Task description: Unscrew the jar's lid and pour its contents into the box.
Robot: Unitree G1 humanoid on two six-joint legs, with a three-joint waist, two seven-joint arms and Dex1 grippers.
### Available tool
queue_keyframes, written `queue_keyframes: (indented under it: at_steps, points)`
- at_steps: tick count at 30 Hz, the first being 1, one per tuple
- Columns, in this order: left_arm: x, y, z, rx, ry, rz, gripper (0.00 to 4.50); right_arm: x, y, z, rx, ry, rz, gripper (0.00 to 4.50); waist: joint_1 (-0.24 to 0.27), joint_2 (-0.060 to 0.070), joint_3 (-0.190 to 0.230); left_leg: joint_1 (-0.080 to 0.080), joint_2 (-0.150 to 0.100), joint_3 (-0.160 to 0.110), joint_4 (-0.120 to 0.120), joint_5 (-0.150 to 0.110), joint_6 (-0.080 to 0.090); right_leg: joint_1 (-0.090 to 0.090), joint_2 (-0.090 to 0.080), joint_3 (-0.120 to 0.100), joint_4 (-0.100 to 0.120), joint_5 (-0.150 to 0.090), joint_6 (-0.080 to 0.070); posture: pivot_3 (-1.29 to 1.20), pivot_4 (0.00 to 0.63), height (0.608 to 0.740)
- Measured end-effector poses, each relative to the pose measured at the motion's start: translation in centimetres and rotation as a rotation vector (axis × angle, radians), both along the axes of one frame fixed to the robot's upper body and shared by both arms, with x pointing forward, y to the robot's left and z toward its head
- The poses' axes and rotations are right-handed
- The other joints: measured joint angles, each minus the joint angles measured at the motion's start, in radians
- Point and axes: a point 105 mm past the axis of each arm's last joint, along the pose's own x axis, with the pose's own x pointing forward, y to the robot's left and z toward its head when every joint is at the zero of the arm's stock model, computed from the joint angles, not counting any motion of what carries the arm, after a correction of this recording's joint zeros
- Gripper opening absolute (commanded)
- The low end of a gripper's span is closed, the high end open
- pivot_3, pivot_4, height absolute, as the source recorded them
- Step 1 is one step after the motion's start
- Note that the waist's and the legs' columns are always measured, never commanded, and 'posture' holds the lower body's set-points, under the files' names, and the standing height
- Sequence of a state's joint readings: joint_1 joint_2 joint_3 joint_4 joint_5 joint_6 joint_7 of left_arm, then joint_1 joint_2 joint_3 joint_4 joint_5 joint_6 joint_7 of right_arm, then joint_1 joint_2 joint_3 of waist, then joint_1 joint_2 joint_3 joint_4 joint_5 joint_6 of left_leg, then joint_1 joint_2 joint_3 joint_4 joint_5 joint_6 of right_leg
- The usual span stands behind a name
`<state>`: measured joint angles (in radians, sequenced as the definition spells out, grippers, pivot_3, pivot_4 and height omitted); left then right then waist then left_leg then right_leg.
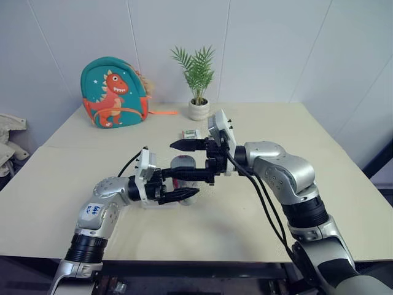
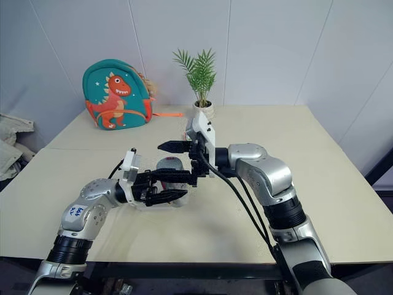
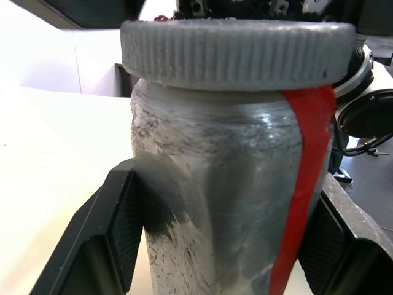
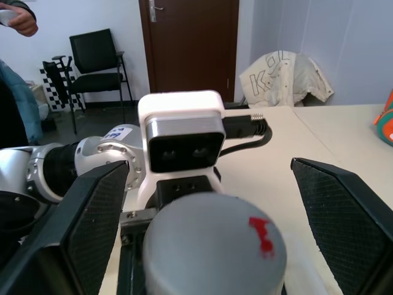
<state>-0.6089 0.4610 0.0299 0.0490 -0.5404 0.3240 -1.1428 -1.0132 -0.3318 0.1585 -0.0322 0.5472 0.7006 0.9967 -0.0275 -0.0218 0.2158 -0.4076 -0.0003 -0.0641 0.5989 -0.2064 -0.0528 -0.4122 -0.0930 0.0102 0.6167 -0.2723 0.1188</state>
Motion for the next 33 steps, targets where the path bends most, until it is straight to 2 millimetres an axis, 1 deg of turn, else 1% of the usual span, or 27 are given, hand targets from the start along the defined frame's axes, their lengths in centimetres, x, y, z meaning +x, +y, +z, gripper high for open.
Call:
queue_keyframes:
  at_steps: [7,15,25,33]
  points:
    - [0.1,0.0,-0.1,0.006,0.004,0.005,2.92,0.7,-0.1,-0.6,-0.020,0.017,-0.022,4.45,-0.002,0.000,0.000,0.000,0.000,0.000,0.000,0.000,0.000,0.000,0.000,0.000,0.000,0.000,0.000,0.00,0.150,0.740]
    - [0.3,0.1,-0.3,0.012,0.007,0.019,2.92,1.0,-1.0,-0.7,-0.044,-0.003,-0.031,4.45,-0.001,0.000,0.000,0.000,0.000,0.000,0.000,0.000,0.000,0.000,0.000,0.000,0.000,0.000,0.000,0.00,0.150,0.740]
    - [0.8,0.3,-0.7,0.013,0.032,0.045,2.92,1.8,-1.8,-1.2,-0.051,0.026,-0.041,4.45,-0.001,0.000,0.000,0.000,0.000,0.000,0.000,0.000,0.000,0.000,0.000,0.000,0.000,0.000,0.000,0.00,0.150,0.740]
    - [0.8,0.4,-0.8,0.013,0.033,0.046,2.92,1.9,-2.3,-1.2,-0.047,0.047,-0.027,4.45,-0.001,0.000,0.000,0.000,0.000,0.000,0.000,0.000,0.000,0.000,0.000,0.000,0.000,0.000,0.000,0.00,0.150,0.740]
